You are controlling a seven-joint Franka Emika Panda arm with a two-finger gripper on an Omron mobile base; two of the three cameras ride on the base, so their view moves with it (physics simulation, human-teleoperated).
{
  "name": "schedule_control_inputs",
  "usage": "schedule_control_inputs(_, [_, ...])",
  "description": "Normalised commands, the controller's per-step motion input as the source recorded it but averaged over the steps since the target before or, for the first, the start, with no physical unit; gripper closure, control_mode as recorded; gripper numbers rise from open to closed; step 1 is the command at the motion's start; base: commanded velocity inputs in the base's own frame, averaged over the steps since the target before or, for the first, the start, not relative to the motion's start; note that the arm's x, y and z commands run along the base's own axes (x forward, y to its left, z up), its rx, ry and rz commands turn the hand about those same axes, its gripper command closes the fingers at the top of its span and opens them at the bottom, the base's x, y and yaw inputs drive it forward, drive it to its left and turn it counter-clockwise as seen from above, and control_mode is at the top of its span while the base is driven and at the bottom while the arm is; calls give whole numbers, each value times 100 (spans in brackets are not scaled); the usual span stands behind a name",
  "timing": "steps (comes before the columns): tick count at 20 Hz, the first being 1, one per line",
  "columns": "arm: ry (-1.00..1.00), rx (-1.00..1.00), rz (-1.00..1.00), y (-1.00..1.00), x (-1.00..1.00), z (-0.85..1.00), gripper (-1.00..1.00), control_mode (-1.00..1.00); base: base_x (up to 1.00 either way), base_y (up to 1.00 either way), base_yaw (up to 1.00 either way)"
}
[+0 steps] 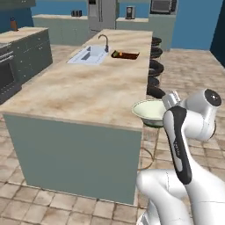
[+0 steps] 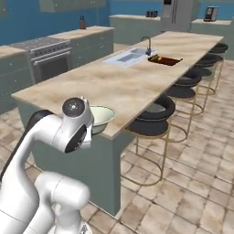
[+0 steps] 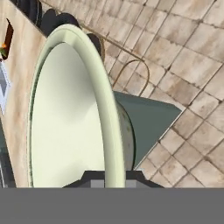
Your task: Place the two vegetables and bowl onto the tray for setting up a vegetable dip station.
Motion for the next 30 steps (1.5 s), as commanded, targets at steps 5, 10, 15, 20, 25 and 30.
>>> schedule_control_inputs(5, [0, 0, 0, 0, 0, 0, 100, 100, 6, -100, 63])
schedule_control_inputs(10, [0, 0, 0, 0, 0, 0, 100, 100, 6, -99, 67])
schedule_control_inputs(15, [0, 0, 0, 0, 0, 0, 100, 100, 7, -97, 68])
schedule_control_inputs(20, [0, 0, 0, 0, 0, 0, 100, 100, 6, -100, 57])
schedule_control_inputs(25, [0, 0, 0, 0, 0, 0, 100, 100, 4, -100, 42])
schedule_control_inputs(30, [0, 0, 0, 0, 0, 0, 100, 100, 0, -92, 17])
